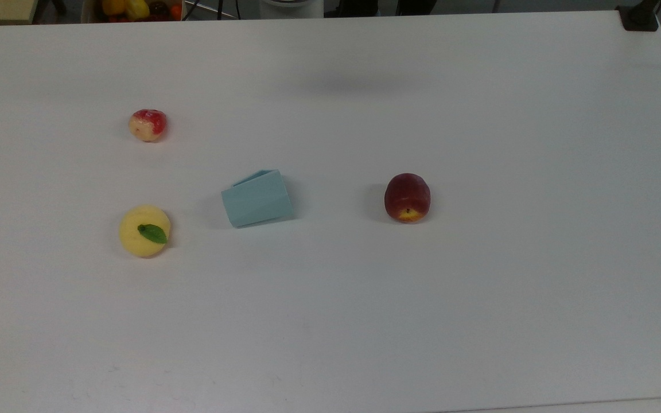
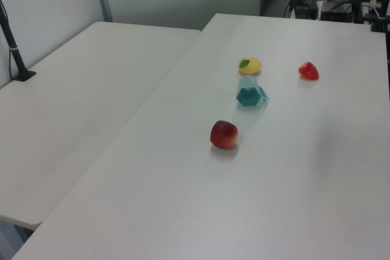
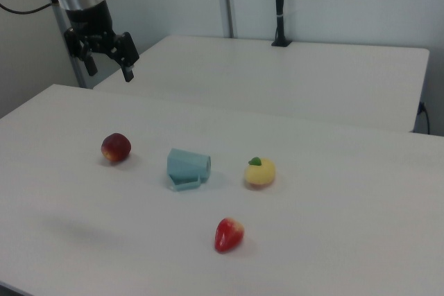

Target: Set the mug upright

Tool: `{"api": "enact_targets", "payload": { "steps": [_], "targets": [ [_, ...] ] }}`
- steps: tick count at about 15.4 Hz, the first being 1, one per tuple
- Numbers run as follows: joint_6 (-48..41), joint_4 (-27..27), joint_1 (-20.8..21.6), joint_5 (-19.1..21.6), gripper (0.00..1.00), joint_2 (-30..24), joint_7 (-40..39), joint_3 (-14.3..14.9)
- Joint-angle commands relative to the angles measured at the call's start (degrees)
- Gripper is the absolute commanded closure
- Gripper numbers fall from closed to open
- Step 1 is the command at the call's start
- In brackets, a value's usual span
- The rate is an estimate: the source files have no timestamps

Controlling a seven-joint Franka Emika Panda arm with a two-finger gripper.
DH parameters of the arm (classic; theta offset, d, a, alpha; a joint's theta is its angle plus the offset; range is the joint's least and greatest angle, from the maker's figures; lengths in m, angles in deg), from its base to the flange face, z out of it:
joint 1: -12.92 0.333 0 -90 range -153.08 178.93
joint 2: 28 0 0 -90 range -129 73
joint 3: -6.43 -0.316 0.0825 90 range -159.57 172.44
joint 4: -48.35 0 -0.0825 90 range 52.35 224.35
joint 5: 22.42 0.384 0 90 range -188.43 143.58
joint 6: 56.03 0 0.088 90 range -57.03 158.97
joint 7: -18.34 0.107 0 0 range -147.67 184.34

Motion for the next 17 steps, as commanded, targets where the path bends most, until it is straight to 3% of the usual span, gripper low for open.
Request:
{"api": "enact_targets", "payload": {
  "steps": [1,17],
  "targets": [
    [0.7,1.5,0.4,-0.5,0.00,-1.4,-1.0,0.4],
    [0.3,1.1,0.6,-0.8,0.00,-0.8,-0.4,-0.2]
  ]
}}
